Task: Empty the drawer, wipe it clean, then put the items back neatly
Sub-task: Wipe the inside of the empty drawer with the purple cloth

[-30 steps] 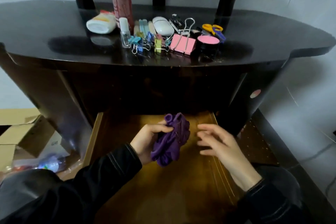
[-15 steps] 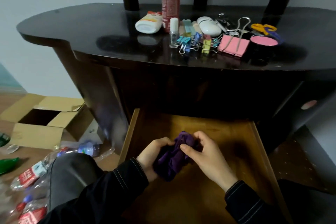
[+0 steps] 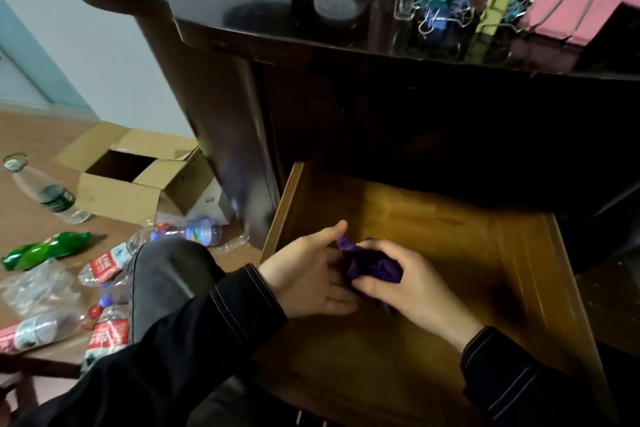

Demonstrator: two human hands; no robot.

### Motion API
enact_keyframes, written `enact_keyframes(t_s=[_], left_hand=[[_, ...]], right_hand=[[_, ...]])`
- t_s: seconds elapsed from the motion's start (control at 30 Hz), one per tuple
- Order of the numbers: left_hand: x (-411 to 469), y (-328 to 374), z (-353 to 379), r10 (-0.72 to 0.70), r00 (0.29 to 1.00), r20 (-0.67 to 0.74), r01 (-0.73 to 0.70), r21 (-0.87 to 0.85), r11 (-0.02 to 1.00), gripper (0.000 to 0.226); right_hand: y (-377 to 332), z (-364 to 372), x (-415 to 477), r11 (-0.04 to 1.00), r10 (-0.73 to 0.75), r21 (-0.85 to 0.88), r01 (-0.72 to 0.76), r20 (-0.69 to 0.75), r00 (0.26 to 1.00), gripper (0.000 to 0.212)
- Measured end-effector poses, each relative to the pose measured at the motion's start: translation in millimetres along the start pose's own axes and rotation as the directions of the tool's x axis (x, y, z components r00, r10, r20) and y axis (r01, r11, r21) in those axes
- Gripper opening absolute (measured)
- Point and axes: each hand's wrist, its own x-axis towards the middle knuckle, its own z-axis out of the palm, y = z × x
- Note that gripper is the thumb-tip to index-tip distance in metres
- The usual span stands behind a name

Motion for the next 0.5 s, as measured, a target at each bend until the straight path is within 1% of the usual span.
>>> enact_keyframes(t_s=[0.07, 0.1, 0.13, 0.17, 0.2, 0.23, 0.27, 0.3, 0.33, 0.37, 0.4, 0.47, 0.5], left_hand=[[-11, 8, -7, 0.078, 0.992, -0.096, -0.067, 0.112, 0.991, 0.062], [-16, 13, -11, 0.173, 0.972, -0.158, -0.142, 0.19, 0.971, 0.048], [-22, 18, -16, 0.301, 0.928, -0.22, -0.236, 0.277, 0.931, 0.032], [-26, 22, -22, 0.428, 0.859, -0.28, -0.319, 0.361, 0.876, 0.021], [-30, 25, -28, 0.541, 0.774, -0.33, -0.374, 0.452, 0.81, 0.019], [-33, 28, -35, 0.639, 0.678, -0.363, -0.394, 0.555, 0.733, 0.019], [-33, 29, -41, 0.725, 0.573, -0.383, -0.366, 0.672, 0.644, 0.018], [-31, 28, -48, 0.785, 0.486, -0.383, -0.292, 0.776, 0.559, 0.015], [-26, 26, -54, 0.813, 0.451, -0.368, -0.201, 0.846, 0.494, 0.014], [-19, 24, -59, 0.816, 0.454, -0.358, -0.118, 0.884, 0.453, 0.021], [-11, 20, -62, 0.804, 0.474, -0.359, -0.077, 0.893, 0.444, 0.032], [5, 14, -65, 0.772, 0.521, -0.364, -0.093, 0.875, 0.476, 0.045], [12, 12, -65, 0.769, 0.525, -0.364, -0.108, 0.868, 0.485, 0.044]], right_hand=[[1, -5, 2, 0.998, 0.011, 0.063, -0.01, -0.007, 1.0, 0.032], [3, -6, 3, 0.998, 0.013, 0.065, -0.013, -0.007, 1.0, 0.028], [4, -5, 3, 0.997, 0.024, 0.068, -0.024, -0.004, 1.0, 0.026], [7, -4, 2, 0.996, 0.045, 0.079, -0.045, -0.003, 0.999, 0.024], [8, -2, 2, 0.992, 0.076, 0.102, -0.075, 0.002, 0.997, 0.022], [10, 0, 2, 0.986, 0.102, 0.129, -0.104, 0.016, 0.995, 0.019], [9, 3, 2, 0.98, 0.117, 0.157, -0.122, 0.04, 0.992, 0.018], [7, 7, 3, 0.975, 0.128, 0.176, -0.138, 0.07, 0.989, 0.02], [4, 12, 5, 0.969, 0.145, 0.188, -0.162, 0.104, 0.984, 0.022], [2, 18, 7, 0.963, 0.166, 0.189, -0.192, 0.148, 0.975, 0.022], [0, 25, 10, 0.958, 0.187, 0.181, -0.224, 0.202, 0.961, 0.018], [-1, 43, 14, 0.957, 0.212, 0.13, -0.26, 0.298, 0.931, 0.012], [-1, 53, 16, 0.96, 0.215, 0.097, -0.261, 0.339, 0.916, 0.011]])
